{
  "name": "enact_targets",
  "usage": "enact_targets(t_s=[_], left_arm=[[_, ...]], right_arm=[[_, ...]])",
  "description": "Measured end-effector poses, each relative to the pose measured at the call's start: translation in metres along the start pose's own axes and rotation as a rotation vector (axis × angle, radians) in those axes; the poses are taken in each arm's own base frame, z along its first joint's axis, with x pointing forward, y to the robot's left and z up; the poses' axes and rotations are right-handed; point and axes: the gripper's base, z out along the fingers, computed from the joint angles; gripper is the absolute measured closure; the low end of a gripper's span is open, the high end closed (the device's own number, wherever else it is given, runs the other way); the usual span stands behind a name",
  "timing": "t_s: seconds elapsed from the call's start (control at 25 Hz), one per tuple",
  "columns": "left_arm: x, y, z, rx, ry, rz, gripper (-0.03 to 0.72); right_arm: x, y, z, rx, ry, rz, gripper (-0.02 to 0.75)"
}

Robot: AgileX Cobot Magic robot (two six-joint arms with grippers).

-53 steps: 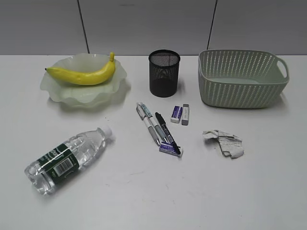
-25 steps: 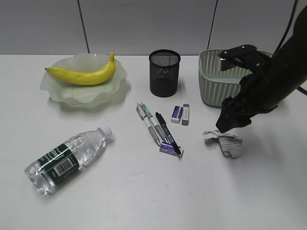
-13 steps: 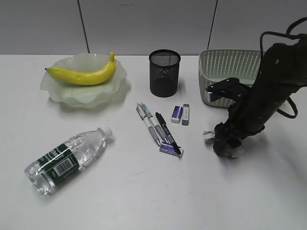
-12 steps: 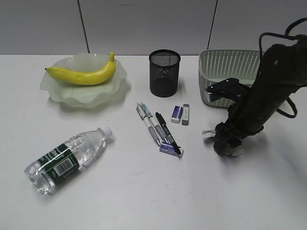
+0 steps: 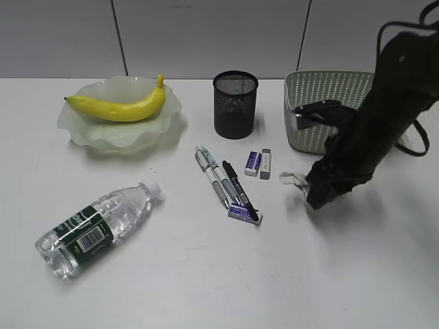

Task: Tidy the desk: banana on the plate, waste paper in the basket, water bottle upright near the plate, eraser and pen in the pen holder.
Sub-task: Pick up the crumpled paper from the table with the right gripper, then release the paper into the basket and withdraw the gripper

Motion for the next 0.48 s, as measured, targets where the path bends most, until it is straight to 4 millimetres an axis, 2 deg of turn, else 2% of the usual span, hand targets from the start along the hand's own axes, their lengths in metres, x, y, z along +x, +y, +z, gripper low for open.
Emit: enact_targets(t_s=[0.08,0.16,0.32,0.4,0.48], left_arm=[[0.0,0.0,0.0,0.0,0.0,0.0,0.379],[0.0,0.0,0.0,0.0,0.0,0.0,0.379],[0.0,0.0,0.0,0.0,0.0,0.0,0.379],[0.0,0.0,0.0,0.0,0.0,0.0,0.379],[0.0,0.0,0.0,0.0,0.0,0.0,0.379]], right_arm=[[-0.006,0.005,-0.018,-0.003,-0.056,-0.005,0.456],[-0.011,0.01,-0.046,0.022,-0.156,-0.017,0.461],[-0.023,0.014,-0.098,0.137,-0.437,-0.023,0.461],[-0.031,0.011,-0.115,0.203,-0.583,-0.001,0.461],[-0.036,0.003,-0.122,0.252,-0.68,0.037,0.461]])
